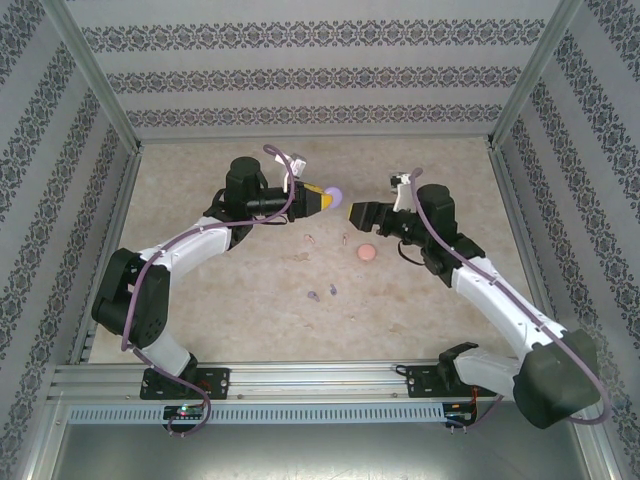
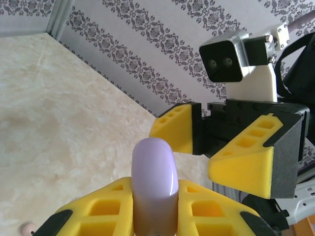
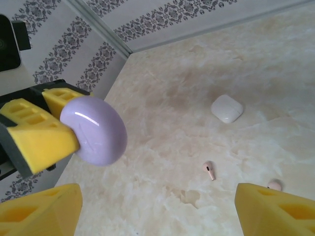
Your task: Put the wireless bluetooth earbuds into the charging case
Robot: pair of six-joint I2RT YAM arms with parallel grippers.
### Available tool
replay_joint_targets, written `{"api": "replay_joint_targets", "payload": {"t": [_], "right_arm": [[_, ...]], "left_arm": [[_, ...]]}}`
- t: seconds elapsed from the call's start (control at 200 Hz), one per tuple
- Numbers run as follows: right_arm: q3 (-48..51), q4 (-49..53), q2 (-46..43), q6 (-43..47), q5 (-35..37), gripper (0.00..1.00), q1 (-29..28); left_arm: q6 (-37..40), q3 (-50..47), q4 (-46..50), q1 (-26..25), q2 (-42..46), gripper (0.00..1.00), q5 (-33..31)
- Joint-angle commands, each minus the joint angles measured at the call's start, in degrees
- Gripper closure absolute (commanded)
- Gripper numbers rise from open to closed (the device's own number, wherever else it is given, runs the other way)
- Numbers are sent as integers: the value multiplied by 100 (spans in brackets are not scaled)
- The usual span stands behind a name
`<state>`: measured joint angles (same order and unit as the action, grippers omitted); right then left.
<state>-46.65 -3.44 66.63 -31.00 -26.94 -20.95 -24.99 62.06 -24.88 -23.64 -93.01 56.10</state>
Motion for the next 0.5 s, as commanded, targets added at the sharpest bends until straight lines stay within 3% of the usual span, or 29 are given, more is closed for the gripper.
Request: {"api": "replay_joint_targets", "payload": {"t": [0.0, 0.27, 0.495], "right_arm": [[-351, -305, 235, 237, -217, 20, -149], [-790, -333, 681, 269, -132, 22, -338], [-583, -420, 878, 231, 11, 28, -214]], "left_arm": [[157, 149, 114, -56, 46, 100, 261], [135, 142, 91, -72, 70, 100, 344], [115, 81, 51, -76, 240, 100, 349]]}}
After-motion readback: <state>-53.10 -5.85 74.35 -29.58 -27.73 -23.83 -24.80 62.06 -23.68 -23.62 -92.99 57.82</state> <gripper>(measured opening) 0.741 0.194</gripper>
